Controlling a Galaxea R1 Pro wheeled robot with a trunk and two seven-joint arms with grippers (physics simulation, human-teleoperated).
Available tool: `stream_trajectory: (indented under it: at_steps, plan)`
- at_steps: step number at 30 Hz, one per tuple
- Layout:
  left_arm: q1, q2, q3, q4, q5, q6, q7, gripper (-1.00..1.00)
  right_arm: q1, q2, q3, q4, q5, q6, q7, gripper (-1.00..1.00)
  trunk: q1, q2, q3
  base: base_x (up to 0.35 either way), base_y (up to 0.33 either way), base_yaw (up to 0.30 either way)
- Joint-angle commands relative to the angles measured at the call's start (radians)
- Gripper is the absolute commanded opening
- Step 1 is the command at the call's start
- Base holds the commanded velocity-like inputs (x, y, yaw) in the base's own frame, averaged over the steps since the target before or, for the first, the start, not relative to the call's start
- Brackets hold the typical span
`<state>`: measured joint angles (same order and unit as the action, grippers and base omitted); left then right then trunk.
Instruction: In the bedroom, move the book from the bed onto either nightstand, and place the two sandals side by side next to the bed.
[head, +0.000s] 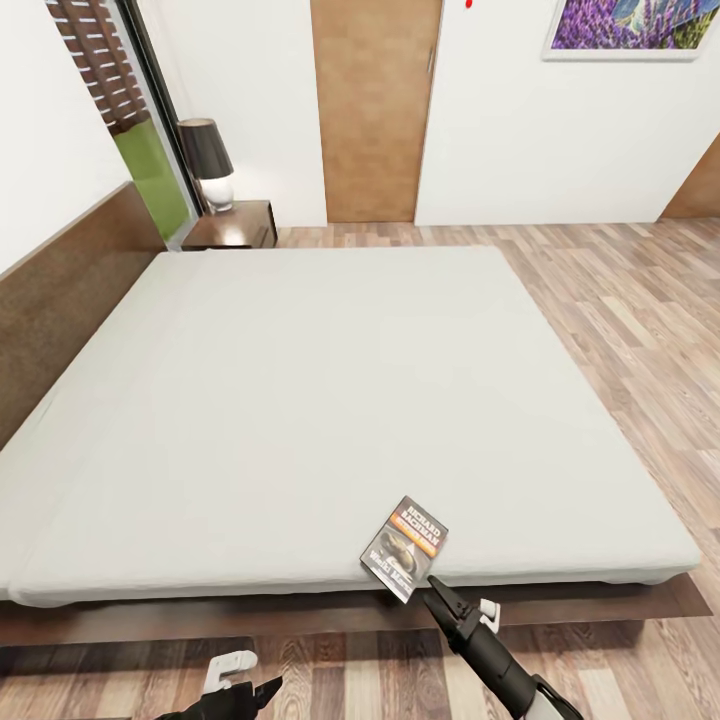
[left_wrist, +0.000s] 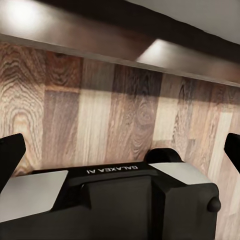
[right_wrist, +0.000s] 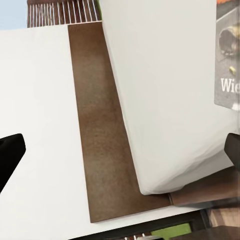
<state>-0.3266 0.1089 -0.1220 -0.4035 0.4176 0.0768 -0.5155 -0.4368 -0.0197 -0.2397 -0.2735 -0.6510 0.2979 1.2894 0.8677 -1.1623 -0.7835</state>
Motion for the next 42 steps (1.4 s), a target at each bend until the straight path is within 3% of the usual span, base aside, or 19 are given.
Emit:
stream_trajectory:
  at_steps: [1,5,16,42]
  plan:
    - [0.0,0.001,-0.004,-0.001,0.01,0.008,-0.001,1.0,0.0,0.0,0.002,0.0,-0.007,0.01,0.002,1.0,0.004,-0.008,-0.004,0.0,0.0,0.0]
    - [0.0,0.001,-0.004,-0.001,0.01,0.008,-0.001,1.0,0.0,0.0,0.002,0.0,-0.007,0.01,0.003,1.0,0.019,-0.036,-0.016,0.0,0.0,0.0]
    - [0.0,0.002,-0.004,-0.001,0.01,0.009,-0.001,1.0,0.0,0.0,0.002,0.0,-0.007,0.01,0.002,1.0,0.019,-0.036,-0.016,0.0,0.0,0.0]
    - [0.0,0.0,-0.004,-0.001,0.01,0.009,-0.001,1.0,0.0,0.0,0.002,0.0,-0.007,0.01,0.003,1.0,0.119,-0.218,-0.098,0.0,0.0,0.0]
